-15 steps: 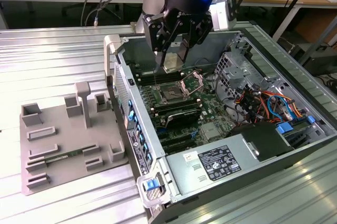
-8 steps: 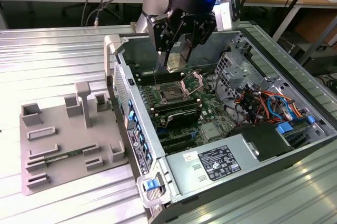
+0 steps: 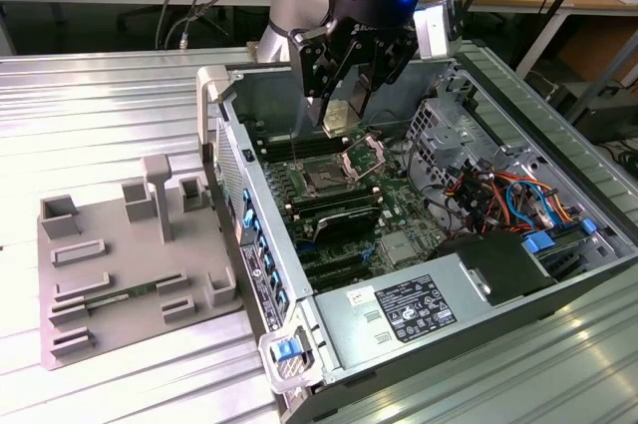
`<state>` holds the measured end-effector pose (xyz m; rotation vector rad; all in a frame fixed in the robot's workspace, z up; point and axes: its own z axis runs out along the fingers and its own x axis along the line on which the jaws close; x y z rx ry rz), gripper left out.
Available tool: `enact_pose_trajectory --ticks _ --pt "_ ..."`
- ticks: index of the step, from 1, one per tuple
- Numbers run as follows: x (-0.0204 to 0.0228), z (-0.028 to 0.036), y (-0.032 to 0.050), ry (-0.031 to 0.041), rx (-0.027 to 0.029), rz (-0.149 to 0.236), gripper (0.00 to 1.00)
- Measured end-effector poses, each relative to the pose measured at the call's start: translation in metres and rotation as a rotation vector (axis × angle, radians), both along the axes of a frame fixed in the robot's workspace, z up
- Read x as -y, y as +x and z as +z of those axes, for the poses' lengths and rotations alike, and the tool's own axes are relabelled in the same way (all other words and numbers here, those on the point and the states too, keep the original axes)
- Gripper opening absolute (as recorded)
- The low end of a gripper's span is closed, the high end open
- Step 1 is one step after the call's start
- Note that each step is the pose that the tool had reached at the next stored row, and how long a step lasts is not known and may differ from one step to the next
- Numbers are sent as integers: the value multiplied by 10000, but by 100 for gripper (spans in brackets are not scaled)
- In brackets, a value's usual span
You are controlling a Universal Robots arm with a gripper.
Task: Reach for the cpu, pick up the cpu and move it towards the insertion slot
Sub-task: 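Pick up the cpu and move it towards the insertion slot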
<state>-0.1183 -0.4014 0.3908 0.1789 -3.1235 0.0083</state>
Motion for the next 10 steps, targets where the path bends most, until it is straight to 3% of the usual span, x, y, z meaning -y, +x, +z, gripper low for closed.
enact_pose_trajectory --ticks 10 --pt "0 -10 113 0 -1 1 55"
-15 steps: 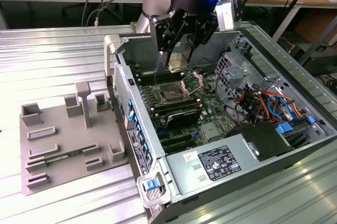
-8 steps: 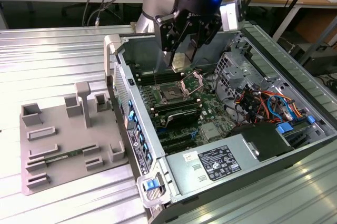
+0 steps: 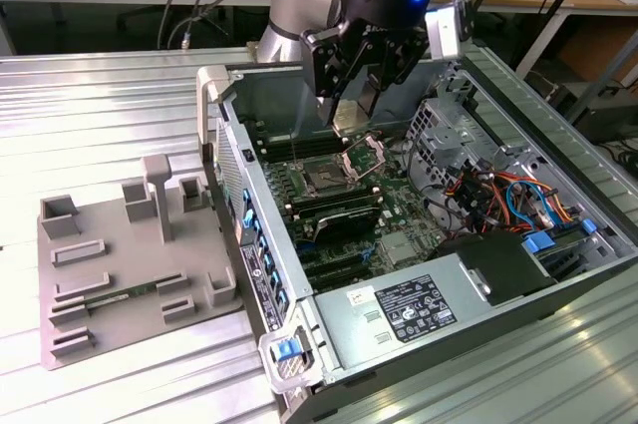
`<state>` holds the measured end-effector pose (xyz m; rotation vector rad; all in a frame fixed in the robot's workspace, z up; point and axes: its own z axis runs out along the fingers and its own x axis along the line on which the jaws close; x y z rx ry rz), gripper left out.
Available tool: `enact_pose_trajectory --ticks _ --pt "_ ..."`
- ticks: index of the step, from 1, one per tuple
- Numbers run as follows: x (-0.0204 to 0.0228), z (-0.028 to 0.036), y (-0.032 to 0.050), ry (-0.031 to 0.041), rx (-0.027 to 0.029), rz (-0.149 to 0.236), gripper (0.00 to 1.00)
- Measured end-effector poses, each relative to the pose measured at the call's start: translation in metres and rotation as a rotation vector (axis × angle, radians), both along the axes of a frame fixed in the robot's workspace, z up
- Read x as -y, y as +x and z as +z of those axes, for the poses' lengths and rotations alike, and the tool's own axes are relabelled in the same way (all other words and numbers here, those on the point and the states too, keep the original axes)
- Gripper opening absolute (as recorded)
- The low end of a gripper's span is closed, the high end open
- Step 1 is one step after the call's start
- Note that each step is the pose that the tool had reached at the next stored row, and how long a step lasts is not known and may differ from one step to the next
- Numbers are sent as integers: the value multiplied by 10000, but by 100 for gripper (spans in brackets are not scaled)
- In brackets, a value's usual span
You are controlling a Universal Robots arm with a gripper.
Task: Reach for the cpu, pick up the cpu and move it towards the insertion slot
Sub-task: 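Pick up the cpu and move it towards the insertion slot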
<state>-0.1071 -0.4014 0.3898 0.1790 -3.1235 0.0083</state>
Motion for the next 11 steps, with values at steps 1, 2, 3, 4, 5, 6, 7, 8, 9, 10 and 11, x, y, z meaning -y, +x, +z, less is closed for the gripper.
enact_pose_trajectory --ticks 1,2,3,4,5,6,7,8,9,10,11 --pt "0 -1 12 0 1 0 55" --pt "0 -2 25 0 0 0 55" --pt "0 -3 34 0 0 0 55" --pt "0 -4 46 0 0 -1 55" --pt "0 -5 55 0 0 -1 55" --pt "-1 -6 65 0 0 -1 55" --pt "-1 -8 74 0 0 -1 55" --pt "-4 -13 91 0 1 -1 55" --pt "-7 -17 98 0 1 -1 55" --pt "-16 -25 109 0 1 0 55" --pt "-21 -29 118 1 1 -1 55"
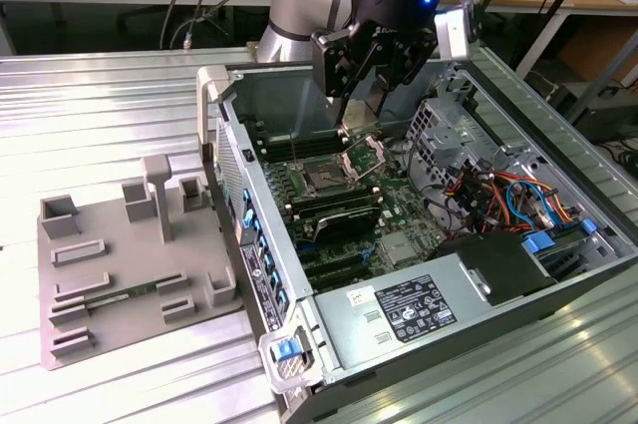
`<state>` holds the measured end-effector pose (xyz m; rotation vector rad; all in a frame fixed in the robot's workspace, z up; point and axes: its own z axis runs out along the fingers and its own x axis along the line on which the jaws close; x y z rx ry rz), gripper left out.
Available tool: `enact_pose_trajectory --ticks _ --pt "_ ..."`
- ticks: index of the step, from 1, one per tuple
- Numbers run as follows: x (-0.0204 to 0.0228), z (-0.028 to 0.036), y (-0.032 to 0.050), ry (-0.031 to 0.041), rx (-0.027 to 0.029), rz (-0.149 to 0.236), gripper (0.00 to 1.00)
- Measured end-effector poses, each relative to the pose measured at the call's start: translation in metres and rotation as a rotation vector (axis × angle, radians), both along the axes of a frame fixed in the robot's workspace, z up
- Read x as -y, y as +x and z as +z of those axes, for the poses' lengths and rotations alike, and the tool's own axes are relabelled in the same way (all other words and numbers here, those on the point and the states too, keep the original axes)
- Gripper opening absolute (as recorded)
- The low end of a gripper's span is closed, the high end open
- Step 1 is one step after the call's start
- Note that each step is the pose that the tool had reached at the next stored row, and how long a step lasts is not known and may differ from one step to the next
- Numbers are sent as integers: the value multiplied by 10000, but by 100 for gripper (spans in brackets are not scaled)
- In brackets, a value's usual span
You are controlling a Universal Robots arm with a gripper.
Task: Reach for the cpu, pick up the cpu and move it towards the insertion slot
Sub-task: 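Pick up the cpu and move it towards the insertion slot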
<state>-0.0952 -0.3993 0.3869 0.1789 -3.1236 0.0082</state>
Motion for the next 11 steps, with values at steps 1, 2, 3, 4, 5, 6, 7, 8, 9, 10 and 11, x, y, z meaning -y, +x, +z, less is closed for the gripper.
enact_pose_trajectory --ticks 1,2,3,4,5,6,7,8,9,10,11 --pt "-4 -3 9 -1 0 0 55" --pt "-9 -7 23 0 0 0 55" --pt "-15 -12 43 -1 0 0 55" --pt "-18 -15 53 -1 -1 0 55" --pt "-22 -17 64 -1 0 0 55" --pt "-28 -21 82 -1 0 0 55" --pt "-32 -23 94 -1 -1 0 55" --pt "-36 -25 105 -1 0 0 55" --pt "-40 -28 116 -1 -1 0 55" --pt "-45 -30 130 -1 -1 0 55" --pt "-50 -33 142 -1 0 0 55"
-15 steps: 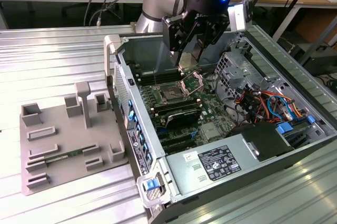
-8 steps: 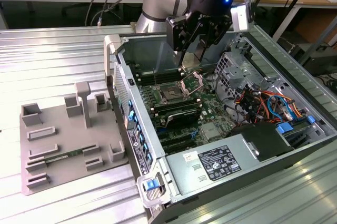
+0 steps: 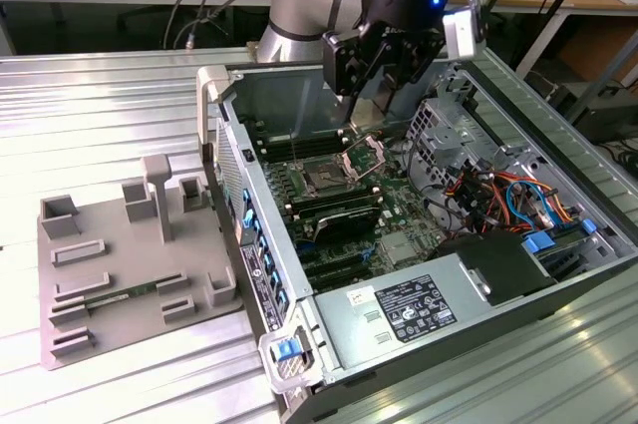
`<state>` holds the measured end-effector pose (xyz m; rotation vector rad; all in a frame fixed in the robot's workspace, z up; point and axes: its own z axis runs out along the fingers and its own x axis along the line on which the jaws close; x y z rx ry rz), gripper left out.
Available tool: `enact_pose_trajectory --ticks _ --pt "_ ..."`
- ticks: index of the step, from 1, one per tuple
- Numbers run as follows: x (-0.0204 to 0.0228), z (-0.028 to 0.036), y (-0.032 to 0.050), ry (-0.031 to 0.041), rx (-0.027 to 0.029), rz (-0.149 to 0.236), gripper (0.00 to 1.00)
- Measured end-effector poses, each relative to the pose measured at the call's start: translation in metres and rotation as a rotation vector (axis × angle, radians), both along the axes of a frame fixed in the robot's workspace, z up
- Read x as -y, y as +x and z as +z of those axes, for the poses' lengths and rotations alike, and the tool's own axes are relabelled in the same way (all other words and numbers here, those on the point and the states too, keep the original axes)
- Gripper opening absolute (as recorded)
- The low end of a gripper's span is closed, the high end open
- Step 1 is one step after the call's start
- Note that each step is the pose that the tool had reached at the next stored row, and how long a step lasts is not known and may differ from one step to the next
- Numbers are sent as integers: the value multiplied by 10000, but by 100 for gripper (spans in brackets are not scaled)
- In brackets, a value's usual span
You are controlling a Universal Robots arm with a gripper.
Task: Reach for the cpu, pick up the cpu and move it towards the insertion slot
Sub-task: 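Pick up the cpu and move it towards the insertion slot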
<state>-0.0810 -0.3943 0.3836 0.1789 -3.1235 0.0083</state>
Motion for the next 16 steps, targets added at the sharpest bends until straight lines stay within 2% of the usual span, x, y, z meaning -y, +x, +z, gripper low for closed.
enact_pose_trajectory --ticks 11,13,16 --pt "-69 -26 182 -1 0 0 55" --pt "-95 -35 256 0 0 0 55" --pt "-113 -40 307 0 0 0 55"
